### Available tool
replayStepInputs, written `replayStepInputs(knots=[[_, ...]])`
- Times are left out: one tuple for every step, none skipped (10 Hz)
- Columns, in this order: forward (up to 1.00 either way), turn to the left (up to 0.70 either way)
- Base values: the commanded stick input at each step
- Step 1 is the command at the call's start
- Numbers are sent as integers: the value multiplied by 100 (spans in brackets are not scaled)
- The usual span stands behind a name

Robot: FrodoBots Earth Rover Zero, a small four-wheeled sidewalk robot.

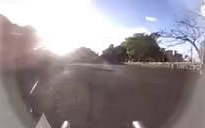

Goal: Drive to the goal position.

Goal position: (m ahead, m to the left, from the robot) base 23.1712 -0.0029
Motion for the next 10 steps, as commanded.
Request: replayStepInputs(knots=[[70,3],[70,3],[70,3],[70,3],[70,3],[70,3],[70,3],[70,3],[70,3],[70,3]])
